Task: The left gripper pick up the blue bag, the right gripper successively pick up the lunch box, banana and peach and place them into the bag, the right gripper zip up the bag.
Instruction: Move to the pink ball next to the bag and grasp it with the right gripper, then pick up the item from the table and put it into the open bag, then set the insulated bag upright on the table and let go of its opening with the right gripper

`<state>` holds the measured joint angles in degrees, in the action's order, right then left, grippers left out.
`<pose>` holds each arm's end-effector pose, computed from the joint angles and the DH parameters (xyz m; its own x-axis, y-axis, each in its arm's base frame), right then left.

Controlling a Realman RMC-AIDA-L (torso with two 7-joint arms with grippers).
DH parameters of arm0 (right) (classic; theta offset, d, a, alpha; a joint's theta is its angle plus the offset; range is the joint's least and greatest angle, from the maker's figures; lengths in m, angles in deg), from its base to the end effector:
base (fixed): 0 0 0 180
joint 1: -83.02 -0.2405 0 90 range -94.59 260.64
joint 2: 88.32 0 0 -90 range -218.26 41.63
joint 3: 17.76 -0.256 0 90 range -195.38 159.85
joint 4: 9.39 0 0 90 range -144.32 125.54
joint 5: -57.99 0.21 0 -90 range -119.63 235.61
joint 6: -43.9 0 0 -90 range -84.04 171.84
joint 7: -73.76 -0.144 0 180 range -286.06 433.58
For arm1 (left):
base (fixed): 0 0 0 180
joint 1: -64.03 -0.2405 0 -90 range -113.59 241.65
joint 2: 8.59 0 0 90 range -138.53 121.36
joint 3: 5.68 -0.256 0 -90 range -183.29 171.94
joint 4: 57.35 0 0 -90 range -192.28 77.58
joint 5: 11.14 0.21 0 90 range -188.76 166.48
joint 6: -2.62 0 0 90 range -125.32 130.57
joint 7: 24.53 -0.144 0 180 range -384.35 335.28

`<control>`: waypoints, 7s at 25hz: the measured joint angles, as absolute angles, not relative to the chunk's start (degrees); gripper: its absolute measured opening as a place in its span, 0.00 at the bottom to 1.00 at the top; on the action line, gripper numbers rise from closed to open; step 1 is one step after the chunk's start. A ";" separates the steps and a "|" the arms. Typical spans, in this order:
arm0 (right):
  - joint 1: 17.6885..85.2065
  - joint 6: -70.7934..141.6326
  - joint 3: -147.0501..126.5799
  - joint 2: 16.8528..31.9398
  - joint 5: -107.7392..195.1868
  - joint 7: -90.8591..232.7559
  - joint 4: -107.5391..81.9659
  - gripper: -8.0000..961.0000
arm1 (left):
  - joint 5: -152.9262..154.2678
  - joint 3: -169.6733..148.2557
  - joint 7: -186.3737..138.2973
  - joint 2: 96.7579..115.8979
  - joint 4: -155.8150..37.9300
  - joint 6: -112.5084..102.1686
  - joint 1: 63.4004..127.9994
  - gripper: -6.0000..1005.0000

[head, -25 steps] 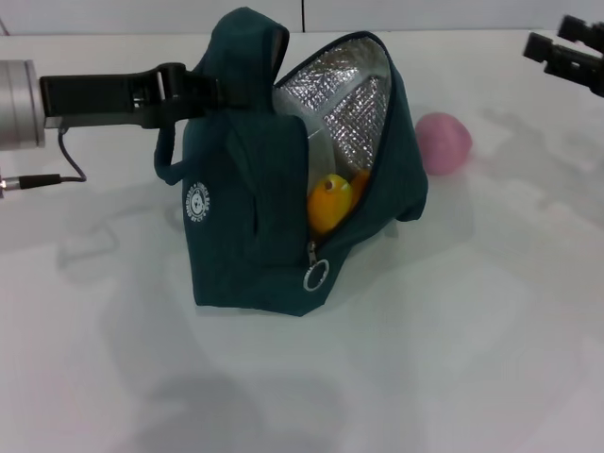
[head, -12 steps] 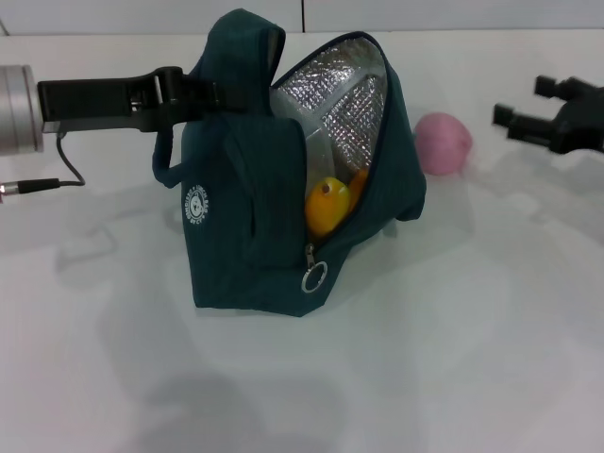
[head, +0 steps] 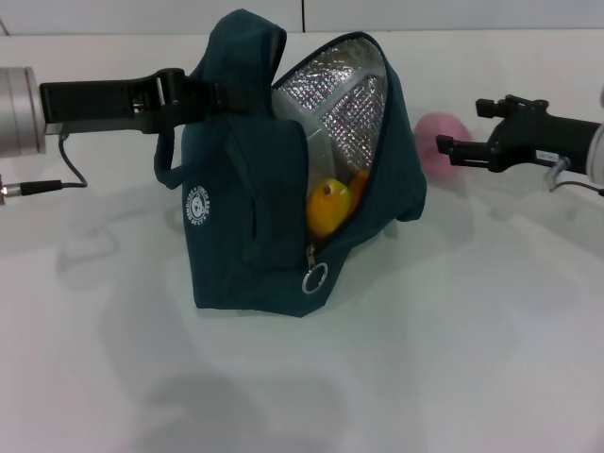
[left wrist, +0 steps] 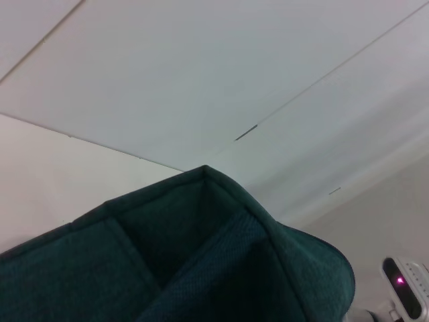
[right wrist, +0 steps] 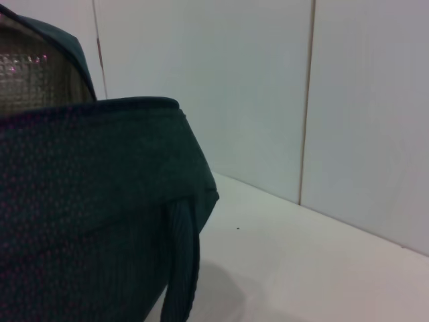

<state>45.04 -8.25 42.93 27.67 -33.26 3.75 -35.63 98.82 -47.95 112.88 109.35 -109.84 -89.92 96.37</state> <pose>0.2556 0.4136 -0.0215 0.8675 -0.2614 -0.4233 -0.4660 -0.7250 -0.5072 -0.2144 0.3589 0.0499 0.2735 0.8235 0.4971 0.8635 -0.4379 0.2502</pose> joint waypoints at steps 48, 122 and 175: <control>50.02 -15.21 42.78 27.33 -25.72 -3.55 -46.23 0.39 | 98.81 -47.95 112.60 109.18 -109.65 -89.93 96.23 0.05; 54.18 -26.47 41.84 24.88 -22.44 -2.17 -46.19 0.73 | 98.55 -47.90 111.61 110.24 -109.65 -88.52 94.89 0.05; 39.63 -9.35 55.32 27.87 -24.56 7.20 -38.87 0.25 | 97.22 -47.86 108.52 109.80 -106.83 -87.39 94.72 0.05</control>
<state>39.63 -9.35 55.32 27.87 -24.56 7.20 -38.87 97.22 -47.86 108.52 109.80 -106.83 -87.39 94.72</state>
